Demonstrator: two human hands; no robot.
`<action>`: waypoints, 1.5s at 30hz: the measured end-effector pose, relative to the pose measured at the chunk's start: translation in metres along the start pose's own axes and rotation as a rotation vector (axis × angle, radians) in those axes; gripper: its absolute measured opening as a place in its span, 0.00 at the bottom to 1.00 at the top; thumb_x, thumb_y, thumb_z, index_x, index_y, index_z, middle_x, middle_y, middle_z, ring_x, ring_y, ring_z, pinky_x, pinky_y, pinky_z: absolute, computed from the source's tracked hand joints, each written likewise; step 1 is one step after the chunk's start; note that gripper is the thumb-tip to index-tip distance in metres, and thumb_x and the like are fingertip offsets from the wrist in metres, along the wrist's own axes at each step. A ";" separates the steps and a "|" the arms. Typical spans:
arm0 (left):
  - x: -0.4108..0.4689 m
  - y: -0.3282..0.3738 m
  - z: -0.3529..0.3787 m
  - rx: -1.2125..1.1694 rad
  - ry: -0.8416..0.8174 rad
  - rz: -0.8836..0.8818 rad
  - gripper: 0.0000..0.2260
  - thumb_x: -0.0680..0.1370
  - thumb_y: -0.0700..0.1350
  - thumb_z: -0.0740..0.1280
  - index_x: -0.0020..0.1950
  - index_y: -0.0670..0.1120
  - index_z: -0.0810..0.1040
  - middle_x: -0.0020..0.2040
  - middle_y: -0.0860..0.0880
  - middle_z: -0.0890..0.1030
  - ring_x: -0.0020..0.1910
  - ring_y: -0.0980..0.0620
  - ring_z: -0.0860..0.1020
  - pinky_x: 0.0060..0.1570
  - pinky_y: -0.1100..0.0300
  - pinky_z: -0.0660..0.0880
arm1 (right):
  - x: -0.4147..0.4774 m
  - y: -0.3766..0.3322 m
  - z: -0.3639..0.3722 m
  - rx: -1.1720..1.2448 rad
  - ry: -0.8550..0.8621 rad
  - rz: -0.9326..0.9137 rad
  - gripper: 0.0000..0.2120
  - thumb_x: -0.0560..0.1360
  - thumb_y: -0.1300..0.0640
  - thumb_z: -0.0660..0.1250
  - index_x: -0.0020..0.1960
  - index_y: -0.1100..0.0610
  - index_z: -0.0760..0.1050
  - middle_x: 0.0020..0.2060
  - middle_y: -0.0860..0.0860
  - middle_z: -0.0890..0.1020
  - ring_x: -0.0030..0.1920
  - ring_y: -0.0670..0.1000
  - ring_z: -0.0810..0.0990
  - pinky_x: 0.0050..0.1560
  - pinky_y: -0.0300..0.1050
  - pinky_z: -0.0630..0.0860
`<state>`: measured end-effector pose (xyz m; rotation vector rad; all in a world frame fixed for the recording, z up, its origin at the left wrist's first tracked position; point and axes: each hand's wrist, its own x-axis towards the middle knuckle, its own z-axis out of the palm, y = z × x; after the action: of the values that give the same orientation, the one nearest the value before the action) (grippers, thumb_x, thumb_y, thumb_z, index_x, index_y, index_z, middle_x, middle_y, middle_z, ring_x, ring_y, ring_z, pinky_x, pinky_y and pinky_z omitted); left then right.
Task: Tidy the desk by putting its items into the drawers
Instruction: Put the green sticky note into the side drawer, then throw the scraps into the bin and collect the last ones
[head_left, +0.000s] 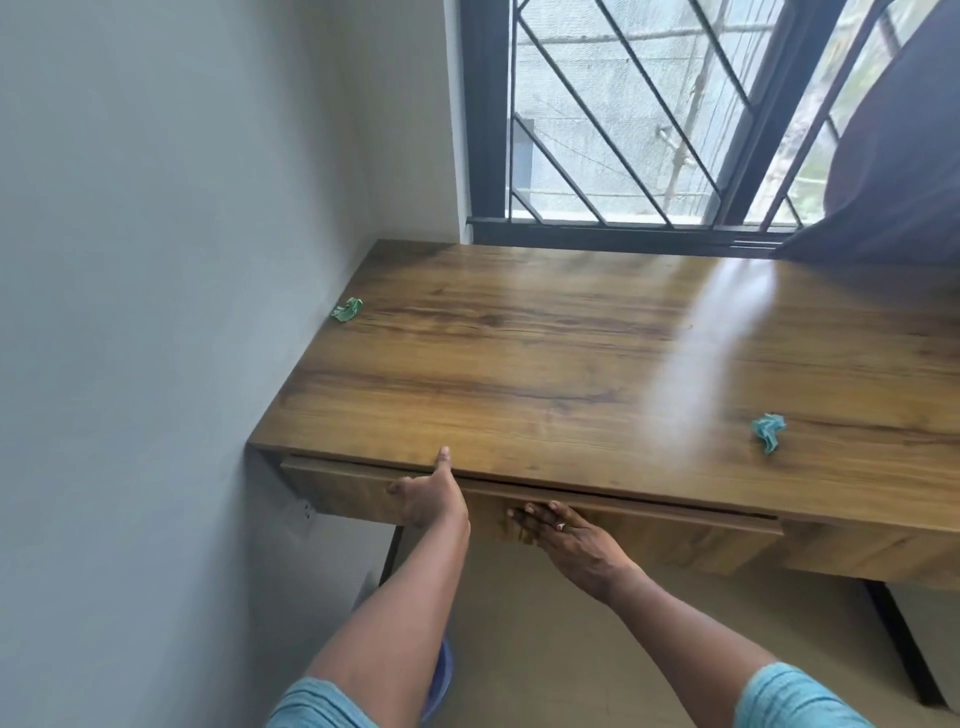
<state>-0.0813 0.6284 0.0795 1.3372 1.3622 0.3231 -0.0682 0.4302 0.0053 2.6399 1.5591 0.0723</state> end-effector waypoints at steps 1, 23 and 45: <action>-0.002 0.001 0.000 0.007 -0.001 -0.004 0.42 0.72 0.59 0.69 0.75 0.36 0.56 0.65 0.36 0.75 0.62 0.36 0.75 0.58 0.46 0.75 | 0.000 0.000 -0.002 -0.002 -0.004 -0.005 0.37 0.71 0.61 0.52 0.77 0.61 0.42 0.65 0.45 0.76 0.62 0.45 0.77 0.73 0.47 0.43; -0.224 0.012 0.193 0.773 -0.518 0.736 0.21 0.77 0.56 0.62 0.68 0.50 0.69 0.63 0.47 0.79 0.66 0.46 0.73 0.73 0.40 0.52 | -0.196 0.183 -0.082 -0.147 0.151 0.150 0.20 0.75 0.54 0.53 0.58 0.55 0.80 0.58 0.51 0.81 0.58 0.50 0.81 0.60 0.46 0.75; -0.356 -0.002 0.415 0.596 -0.464 1.068 0.13 0.79 0.35 0.60 0.62 0.38 0.77 0.59 0.37 0.76 0.61 0.40 0.70 0.59 0.54 0.68 | -0.406 0.543 -0.091 0.027 -0.034 1.325 0.24 0.77 0.49 0.61 0.72 0.48 0.63 0.70 0.61 0.62 0.69 0.63 0.64 0.68 0.56 0.63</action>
<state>0.1518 0.1363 0.1232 2.4005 0.2412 0.2782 0.2026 -0.1828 0.1426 3.0907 -0.4020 0.0669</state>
